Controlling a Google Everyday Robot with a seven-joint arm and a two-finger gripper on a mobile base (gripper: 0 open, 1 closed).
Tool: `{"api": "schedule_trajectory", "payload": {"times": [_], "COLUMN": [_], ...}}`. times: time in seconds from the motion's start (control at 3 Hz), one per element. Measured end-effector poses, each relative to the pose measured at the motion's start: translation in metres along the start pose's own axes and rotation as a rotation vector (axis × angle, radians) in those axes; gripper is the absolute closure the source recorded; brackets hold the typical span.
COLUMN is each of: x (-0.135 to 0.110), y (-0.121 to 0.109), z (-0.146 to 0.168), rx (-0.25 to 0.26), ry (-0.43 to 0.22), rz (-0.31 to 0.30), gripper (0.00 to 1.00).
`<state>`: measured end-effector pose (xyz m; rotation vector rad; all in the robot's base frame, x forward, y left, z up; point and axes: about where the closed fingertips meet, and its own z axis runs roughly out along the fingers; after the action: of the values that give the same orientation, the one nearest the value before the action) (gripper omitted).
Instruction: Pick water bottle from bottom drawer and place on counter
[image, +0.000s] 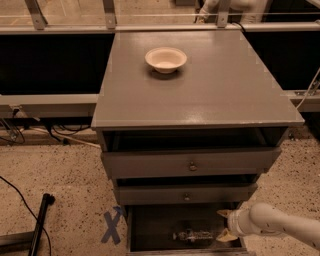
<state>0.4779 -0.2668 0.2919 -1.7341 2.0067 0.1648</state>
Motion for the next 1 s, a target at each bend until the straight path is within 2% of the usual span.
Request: {"api": "schedule_trajectory", "payload": {"times": [0.33, 0.67, 1.0], "x": [0.011, 0.021, 0.025], "y": [-0.007, -0.005, -0.003], "z": [0.013, 0.03, 0.04], "rx": [0.014, 0.006, -0.006], "ry": [-0.018, -0.053, -0.076], "rz": [-0.012, -0.016, -0.027], "gripper": [0.47, 0.62, 0.57]}}
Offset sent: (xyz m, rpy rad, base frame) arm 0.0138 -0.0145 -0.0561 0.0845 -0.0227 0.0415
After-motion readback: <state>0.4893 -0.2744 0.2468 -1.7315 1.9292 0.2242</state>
